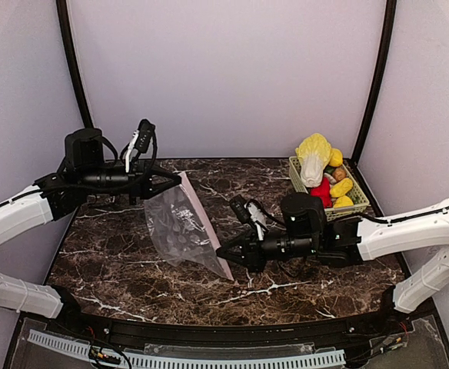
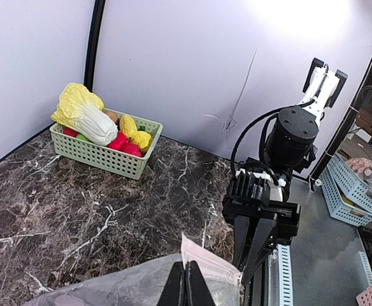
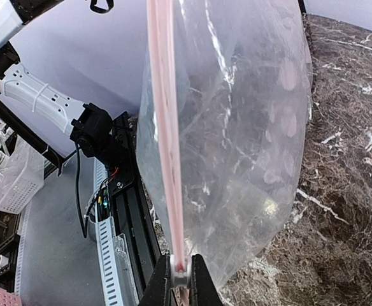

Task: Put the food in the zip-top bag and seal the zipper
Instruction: Unzip the zipper from the zipper food storage bag.

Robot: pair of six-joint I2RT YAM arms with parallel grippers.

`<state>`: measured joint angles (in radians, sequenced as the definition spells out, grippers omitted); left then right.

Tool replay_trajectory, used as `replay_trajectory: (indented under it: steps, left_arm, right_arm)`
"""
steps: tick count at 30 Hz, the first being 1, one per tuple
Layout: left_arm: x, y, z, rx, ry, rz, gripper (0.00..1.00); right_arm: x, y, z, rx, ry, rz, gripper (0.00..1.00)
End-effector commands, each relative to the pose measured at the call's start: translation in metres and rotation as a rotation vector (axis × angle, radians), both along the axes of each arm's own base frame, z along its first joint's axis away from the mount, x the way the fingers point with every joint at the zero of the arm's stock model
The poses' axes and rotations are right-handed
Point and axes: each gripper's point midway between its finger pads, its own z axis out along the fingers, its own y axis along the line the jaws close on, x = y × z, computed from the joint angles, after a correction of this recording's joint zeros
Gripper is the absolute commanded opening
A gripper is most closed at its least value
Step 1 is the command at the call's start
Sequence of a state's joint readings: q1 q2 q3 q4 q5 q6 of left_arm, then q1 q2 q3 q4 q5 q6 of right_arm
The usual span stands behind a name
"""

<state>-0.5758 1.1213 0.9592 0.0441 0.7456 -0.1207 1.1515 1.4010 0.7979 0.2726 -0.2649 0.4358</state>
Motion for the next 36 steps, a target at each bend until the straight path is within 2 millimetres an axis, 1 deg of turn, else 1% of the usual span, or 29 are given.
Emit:
replay_trajectory:
  steps: [1, 7, 16, 18, 21, 22, 23, 24, 26, 27, 29, 30, 31, 32, 33, 34, 35, 36]
  left_arm:
    - [0.015, 0.026, 0.057, -0.12, -0.179, 0.116, 0.01]
    - [0.02, 0.033, 0.059, -0.123, -0.187, 0.138, 0.01]
    - [0.023, 0.034, 0.057, -0.114, -0.184, 0.147, 0.01]
    - [0.021, 0.032, 0.056, -0.116, -0.179, 0.128, 0.01]
    - [0.019, 0.027, 0.053, -0.114, -0.169, 0.084, 0.01]
    - [0.015, 0.025, 0.053, -0.116, -0.172, 0.055, 0.01]
    - [0.015, 0.024, 0.051, -0.113, -0.169, 0.044, 0.01]
    - [0.012, 0.022, 0.051, -0.114, -0.17, 0.019, 0.01]
    - [0.008, 0.019, 0.049, -0.116, -0.165, -0.02, 0.01]
    - [0.003, 0.016, 0.05, -0.119, -0.163, -0.047, 0.01]
    - [-0.002, 0.011, 0.049, -0.117, -0.153, -0.086, 0.01]
    - [-0.004, 0.009, 0.047, -0.112, -0.149, -0.101, 0.01]
    - [-0.01, 0.005, 0.045, -0.106, -0.139, -0.13, 0.01]
    - [-0.011, 0.001, 0.042, -0.094, -0.138, -0.147, 0.01]
    - [-0.018, -0.005, 0.04, -0.083, -0.126, -0.175, 0.01]
    - [-0.02, -0.009, 0.036, -0.071, -0.128, -0.19, 0.01]
    - [-0.027, -0.014, 0.033, -0.061, -0.117, -0.215, 0.01]
    - [-0.028, -0.018, 0.029, -0.053, -0.115, -0.228, 0.01]
  right_arm:
    - [-0.031, -0.025, -0.077, -0.225, 0.153, 0.056, 0.0]
    - [-0.037, -0.03, -0.085, -0.245, 0.173, 0.06, 0.0]
    - [-0.035, -0.032, -0.09, -0.262, 0.17, 0.04, 0.0]
    - [-0.034, -0.031, -0.087, -0.254, 0.166, 0.04, 0.0]
    - [-0.033, -0.026, -0.077, -0.23, 0.158, 0.048, 0.0]
    - [-0.034, -0.024, -0.072, -0.221, 0.153, 0.053, 0.04]
    - [-0.033, -0.023, -0.068, -0.212, 0.147, 0.056, 0.1]
    - [-0.032, -0.021, -0.062, -0.201, 0.141, 0.057, 0.19]
    - [-0.03, -0.02, -0.045, -0.168, 0.119, 0.049, 0.44]
    - [-0.028, -0.021, -0.035, -0.151, 0.104, 0.039, 0.55]
    - [-0.023, -0.024, -0.014, -0.112, 0.064, 0.006, 0.68]
    - [-0.02, -0.027, -0.003, -0.094, 0.041, -0.012, 0.71]
    - [-0.017, -0.03, 0.008, -0.077, 0.02, -0.029, 0.72]
    - [-0.015, -0.035, 0.019, -0.061, -0.001, -0.046, 0.73]
    - [-0.013, -0.039, 0.029, -0.045, -0.022, -0.065, 0.74]
    - [-0.01, -0.044, 0.038, -0.031, -0.043, -0.086, 0.75]
    - [-0.008, -0.048, 0.048, -0.012, -0.063, -0.105, 0.76]
    - [-0.005, -0.052, 0.055, -0.005, -0.078, -0.125, 0.75]
